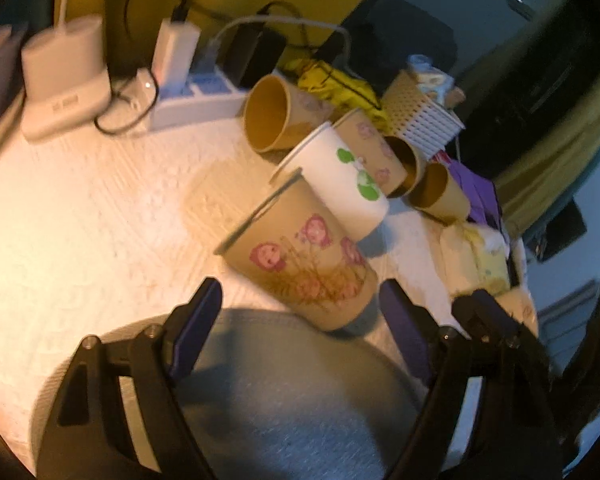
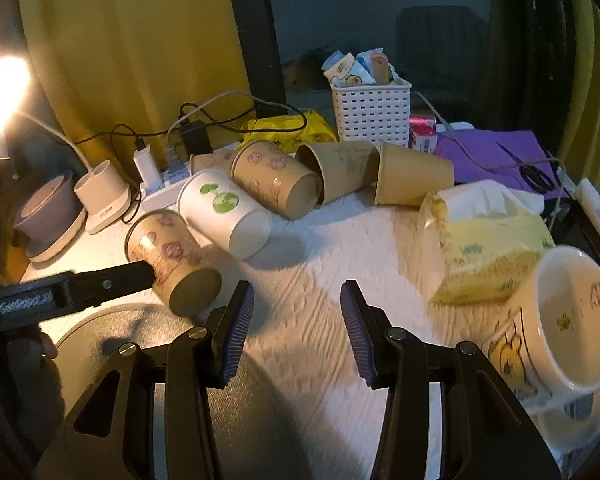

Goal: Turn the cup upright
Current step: 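Close the left gripper on the pink-printed brown paper cup, then lift and rotate the cup upright with the left gripper over the mat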

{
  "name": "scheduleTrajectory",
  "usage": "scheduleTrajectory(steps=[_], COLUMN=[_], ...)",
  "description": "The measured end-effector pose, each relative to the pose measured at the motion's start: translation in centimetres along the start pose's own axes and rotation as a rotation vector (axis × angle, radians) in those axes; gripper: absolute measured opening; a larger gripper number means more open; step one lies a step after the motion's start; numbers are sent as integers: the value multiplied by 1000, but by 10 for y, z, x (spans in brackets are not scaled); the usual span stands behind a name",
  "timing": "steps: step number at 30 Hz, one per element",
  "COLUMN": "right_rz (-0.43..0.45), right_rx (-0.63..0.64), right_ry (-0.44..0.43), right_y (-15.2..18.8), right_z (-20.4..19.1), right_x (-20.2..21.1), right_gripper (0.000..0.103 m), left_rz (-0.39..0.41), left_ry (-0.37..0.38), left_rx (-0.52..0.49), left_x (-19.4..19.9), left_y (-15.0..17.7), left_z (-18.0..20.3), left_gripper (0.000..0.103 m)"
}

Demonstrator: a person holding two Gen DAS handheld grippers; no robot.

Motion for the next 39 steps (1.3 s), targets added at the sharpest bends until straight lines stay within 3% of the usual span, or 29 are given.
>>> scheduleTrajectory(steps=[8, 15, 20, 28, 39], right_rz=[7, 8, 8, 33, 58], right_rx=[-3, -12, -16, -26, -18], right_ry=[13, 20, 36, 40, 19], right_y=[-5, -2, -3, -7, 3], right_z=[17, 25, 26, 11, -28], right_x=[-4, 1, 9, 35, 83], right_gripper=[48, 48, 48, 48, 48], left_rz=[-68, -28, -12, 40, 158], left_ry=[19, 8, 22, 49, 70], left_rx=[70, -4, -59, -195, -462], left_x=[-33, -39, -33, 4, 93], left_y=[-1, -4, -6, 8, 45], left_z=[6, 15, 17, 18, 16], left_gripper=[82, 81, 67, 64, 64])
Point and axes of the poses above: each gripper's, at about its wrist camera, not at the fingertips, and x roughly against the way its jaws point, z to its right, y to its underside, the point moved 3 cm from there along -x, roughly the way its jaws point, and after that the axes turned 9 degrees about z, right-handed, at the moved point
